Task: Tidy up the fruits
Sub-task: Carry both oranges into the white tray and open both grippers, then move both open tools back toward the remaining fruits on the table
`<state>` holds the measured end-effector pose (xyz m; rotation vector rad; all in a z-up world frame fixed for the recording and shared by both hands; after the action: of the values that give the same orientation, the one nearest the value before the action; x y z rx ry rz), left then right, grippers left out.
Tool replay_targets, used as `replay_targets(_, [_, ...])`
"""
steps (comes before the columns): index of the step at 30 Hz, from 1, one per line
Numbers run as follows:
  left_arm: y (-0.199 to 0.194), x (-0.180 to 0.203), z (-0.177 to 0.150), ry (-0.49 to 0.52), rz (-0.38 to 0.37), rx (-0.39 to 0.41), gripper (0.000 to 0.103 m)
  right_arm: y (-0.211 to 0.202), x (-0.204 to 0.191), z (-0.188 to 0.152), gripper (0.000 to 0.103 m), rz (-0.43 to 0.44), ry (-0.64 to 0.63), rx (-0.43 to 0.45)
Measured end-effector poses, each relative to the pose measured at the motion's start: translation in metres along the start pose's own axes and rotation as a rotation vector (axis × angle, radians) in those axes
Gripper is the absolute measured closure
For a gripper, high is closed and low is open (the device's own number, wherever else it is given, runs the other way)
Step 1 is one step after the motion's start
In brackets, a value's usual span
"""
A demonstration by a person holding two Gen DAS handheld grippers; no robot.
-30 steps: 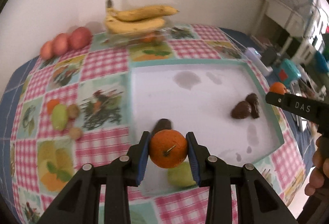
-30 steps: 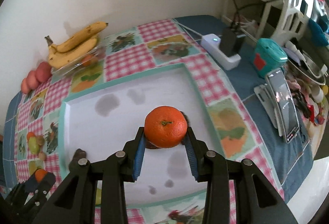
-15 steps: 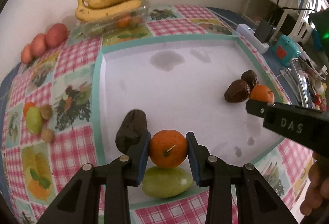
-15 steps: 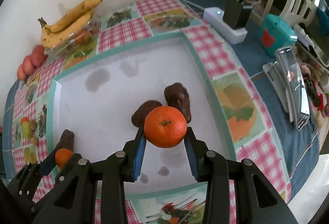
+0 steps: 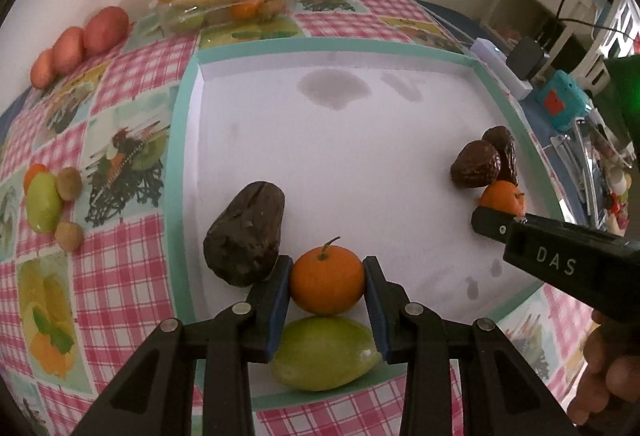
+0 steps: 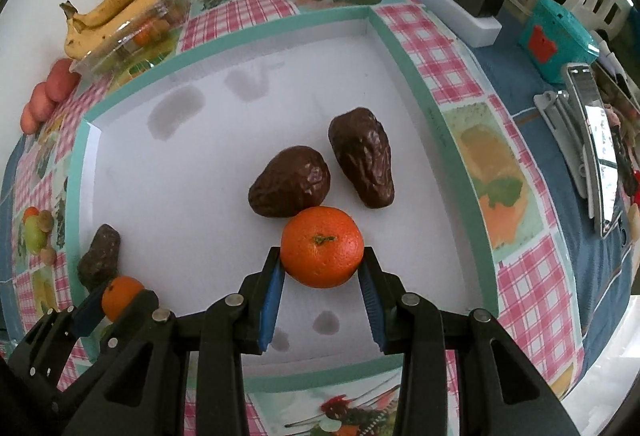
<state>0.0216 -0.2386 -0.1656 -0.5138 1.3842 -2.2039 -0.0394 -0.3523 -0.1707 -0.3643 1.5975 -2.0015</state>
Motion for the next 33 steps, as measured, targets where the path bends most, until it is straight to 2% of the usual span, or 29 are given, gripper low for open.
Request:
replay_targets(7, [0.0,0.002,-0.002,0.02,-0.002,-0.011,0.064,0.002,0.001,-0.001,0.063,-0.008,0.0,0.006])
replay_targets(10, [0.001,0.002,-0.001,0.021,-0.003,-0.014,0.06,0.004,-0.001,0.0,0.063,-0.017,-0.009,0.011])
replay_targets(12, [0.001,0.003,-0.001,0.02,-0.004,-0.02,0.05,0.005,-0.003,0.0,0.062,-0.026,-0.019,0.015])
replay_targets(13, [0.001,0.003,-0.001,0.02,-0.008,-0.02,0.049,0.007,-0.005,0.0,0.061,-0.029,-0.022,0.017])
replay_targets(14, [0.001,0.004,-0.001,0.02,-0.009,-0.02,0.049,0.007,-0.006,0.0,0.06,-0.029,-0.025,0.017])
replay_targets(16, [0.001,0.005,-0.001,0.03,-0.005,-0.021,0.048,0.008,-0.007,-0.001,0.05,-0.028,-0.029,0.016])
replay_targets(23, [-0.006,0.013,0.004,0.057,-0.011,-0.007,0.041,0.005,0.0,0.003,0.048,-0.032,-0.018,0.032])
replay_targets(28, [-0.016,0.016,0.009,0.072,-0.007,0.007,0.037,-0.003,0.001,0.01,0.037,-0.019,-0.012,0.065])
replay_targets(33, [-0.03,0.013,0.014,0.079,0.016,0.04,0.029,-0.012,0.003,0.018,0.035,0.0,-0.001,0.104])
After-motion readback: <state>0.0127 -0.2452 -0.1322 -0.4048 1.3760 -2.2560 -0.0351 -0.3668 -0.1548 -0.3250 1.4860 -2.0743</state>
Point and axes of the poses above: each gripper's, at about its wrist camera, not at the fingertips, and y roughly the way its jaws point, x to its right, z to its top, the point moved 9 cm from there along y, roughly the way its jaws point, and after that the axes turned 14 degrees about y, right-handed, at the moved point
